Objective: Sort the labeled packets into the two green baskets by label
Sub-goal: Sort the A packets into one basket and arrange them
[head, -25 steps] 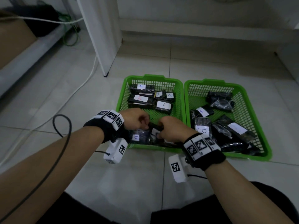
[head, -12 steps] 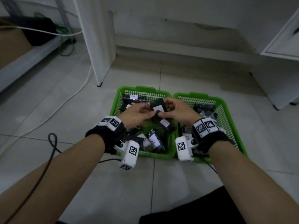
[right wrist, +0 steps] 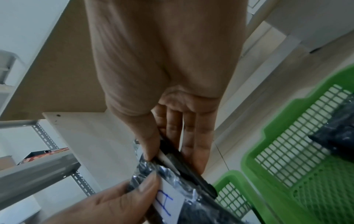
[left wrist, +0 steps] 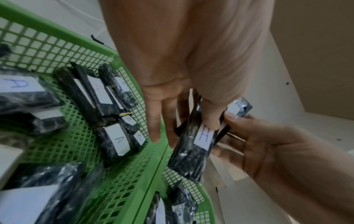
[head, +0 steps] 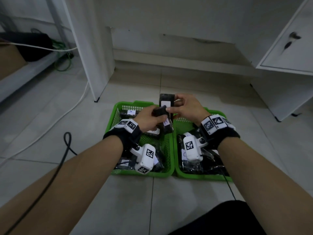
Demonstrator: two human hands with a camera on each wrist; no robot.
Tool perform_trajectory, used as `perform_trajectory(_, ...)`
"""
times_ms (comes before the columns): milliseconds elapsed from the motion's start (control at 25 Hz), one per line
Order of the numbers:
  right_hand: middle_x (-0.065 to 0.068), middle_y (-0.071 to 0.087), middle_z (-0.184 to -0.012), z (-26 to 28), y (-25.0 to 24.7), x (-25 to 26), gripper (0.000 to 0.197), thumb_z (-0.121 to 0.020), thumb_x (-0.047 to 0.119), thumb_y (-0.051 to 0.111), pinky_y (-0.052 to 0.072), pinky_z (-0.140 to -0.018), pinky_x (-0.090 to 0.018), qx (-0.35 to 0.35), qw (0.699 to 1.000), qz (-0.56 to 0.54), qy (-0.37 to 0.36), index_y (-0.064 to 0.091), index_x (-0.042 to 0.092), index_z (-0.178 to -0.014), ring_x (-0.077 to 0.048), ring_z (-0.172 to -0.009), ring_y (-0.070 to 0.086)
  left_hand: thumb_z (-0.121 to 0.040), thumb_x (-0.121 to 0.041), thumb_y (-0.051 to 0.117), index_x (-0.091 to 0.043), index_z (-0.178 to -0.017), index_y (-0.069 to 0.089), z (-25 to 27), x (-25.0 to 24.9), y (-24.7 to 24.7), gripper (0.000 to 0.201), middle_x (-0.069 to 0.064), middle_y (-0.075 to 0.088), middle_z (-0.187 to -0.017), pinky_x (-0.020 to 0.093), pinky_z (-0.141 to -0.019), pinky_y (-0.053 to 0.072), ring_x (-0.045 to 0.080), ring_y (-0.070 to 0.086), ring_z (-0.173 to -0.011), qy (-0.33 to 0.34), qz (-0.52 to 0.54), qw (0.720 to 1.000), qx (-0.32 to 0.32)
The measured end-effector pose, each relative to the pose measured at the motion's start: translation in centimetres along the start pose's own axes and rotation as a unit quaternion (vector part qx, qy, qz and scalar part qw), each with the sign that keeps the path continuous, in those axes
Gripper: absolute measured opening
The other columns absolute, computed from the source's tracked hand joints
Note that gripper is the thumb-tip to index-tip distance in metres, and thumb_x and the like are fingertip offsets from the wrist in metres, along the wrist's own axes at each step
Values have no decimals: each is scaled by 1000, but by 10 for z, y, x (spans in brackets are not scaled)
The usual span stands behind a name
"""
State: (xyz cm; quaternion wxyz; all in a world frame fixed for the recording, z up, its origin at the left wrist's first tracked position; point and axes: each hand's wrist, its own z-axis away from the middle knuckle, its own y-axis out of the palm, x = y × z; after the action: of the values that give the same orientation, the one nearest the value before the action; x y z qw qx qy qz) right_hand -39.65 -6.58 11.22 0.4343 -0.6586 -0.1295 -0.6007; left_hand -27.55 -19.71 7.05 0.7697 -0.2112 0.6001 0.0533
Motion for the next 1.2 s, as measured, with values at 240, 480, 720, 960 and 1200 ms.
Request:
perform_trajectory(240, -21, 71, -103, 3, -35, 39, 34, -88, -5, 68, 64, -73, -48, -29, 999, -27, 4, 60, 6, -120, -32, -78, 75, -89, -15, 70, -13, -111, 57, 5, -57, -3, 26, 9, 69, -108, 47, -78, 61, 28, 70, -94, 45, 10, 997, -56)
perform_trajectory(480, -23, 67, -102, 30, -60, 102, 39, -83, -8, 67, 63, -61, -47, -64, 996, -62, -32, 61, 9, -117, -36, -65, 74, -94, -7, 62, -7, -119, 57, 34, -132, -24, 26, 9, 67, -101, 37, -78, 56, 20, 64, -86, 78, -14, 997, -19)
perform_trajectory(720, -26, 68, -76, 34, -66, 134, 9, -88, -1, 62, 61, -52, -40, -47, 994, -96, 29, 58, -4, -95, -40, -63, 73, -96, 2, 54, -8, -130, 56, 38, -149, -44, 35, 14, 66, -113, 30, -73, 52, 22, 63, -93, 67, -1, 998, -1)
perform_trajectory(960, -12, 76, -91, 7, -17, 54, 19, -89, 5, 72, 61, -61, -32, 117, 988, 72, 68, 70, 5, -108, -24, -76, 74, -90, -9, 67, -11, -115, 67, 23, -60, -70, 24, 13, 72, -107, 43, -91, 55, 31, 68, -100, -4, -82, 995, -63)
perform_trajectory(1200, -4, 70, -115, -30, 35, -27, 35, -90, 1, 69, 58, -63, -23, 95, 992, 81, 30, 71, 18, -121, -15, -90, 69, -88, -4, 69, -7, -112, 68, -12, 20, -70, 25, 11, 75, -100, 24, -70, 58, 21, 70, -87, -39, 15, 994, -98)
